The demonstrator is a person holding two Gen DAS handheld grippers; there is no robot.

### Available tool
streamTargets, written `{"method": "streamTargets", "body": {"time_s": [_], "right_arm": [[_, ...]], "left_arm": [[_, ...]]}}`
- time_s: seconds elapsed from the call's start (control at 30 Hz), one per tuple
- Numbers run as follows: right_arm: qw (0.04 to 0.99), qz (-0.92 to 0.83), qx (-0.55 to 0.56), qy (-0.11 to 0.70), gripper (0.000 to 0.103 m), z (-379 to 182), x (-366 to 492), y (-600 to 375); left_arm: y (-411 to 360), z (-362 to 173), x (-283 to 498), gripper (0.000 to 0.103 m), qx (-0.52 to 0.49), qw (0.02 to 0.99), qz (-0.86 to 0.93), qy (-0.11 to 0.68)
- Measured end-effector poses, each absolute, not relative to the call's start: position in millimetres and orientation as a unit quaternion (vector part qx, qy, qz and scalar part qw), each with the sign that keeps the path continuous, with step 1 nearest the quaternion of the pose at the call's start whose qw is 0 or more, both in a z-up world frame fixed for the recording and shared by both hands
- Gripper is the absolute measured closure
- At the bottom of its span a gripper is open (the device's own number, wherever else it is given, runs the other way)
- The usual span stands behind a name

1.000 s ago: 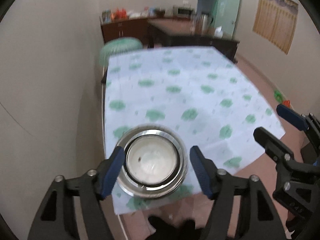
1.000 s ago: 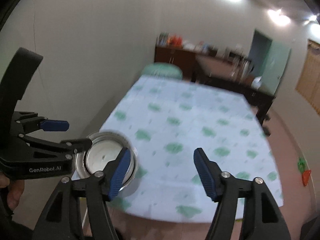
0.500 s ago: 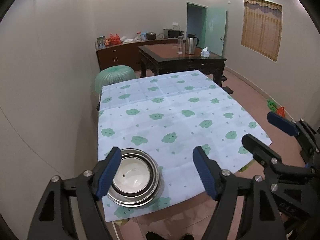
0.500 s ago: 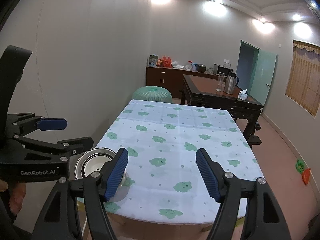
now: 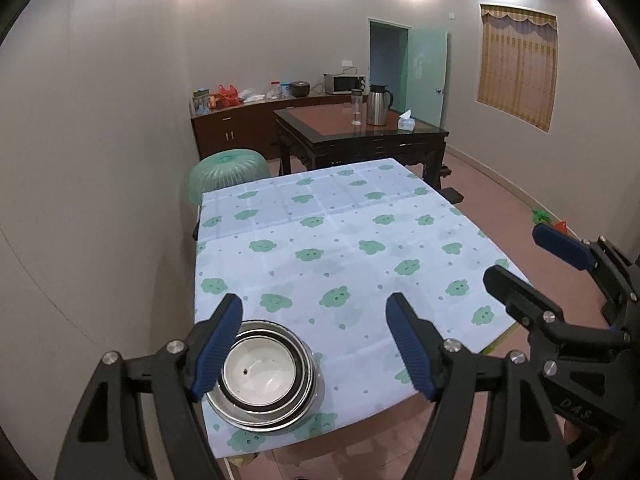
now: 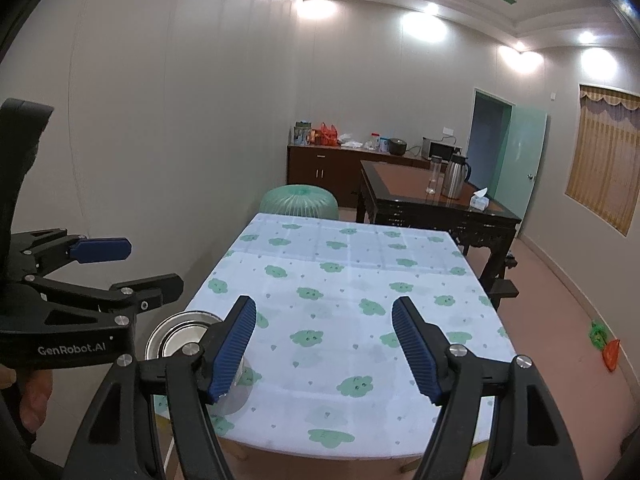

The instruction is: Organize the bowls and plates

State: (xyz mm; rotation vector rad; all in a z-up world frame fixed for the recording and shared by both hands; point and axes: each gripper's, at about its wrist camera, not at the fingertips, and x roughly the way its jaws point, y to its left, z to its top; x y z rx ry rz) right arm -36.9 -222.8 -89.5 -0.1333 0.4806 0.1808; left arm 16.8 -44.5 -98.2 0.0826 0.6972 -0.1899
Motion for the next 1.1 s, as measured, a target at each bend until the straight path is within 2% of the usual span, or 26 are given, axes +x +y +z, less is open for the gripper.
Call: {"method": "streamTargets", "body": {"time_s": [1.1], "right_arm": [[0.973, 0.079, -0.065, 0.206, 0.029, -71, -33, -243]], "left_arm": [[-56, -79, 23, 0.027, 0.041, 0.94, -0.093, 0.326]]}}
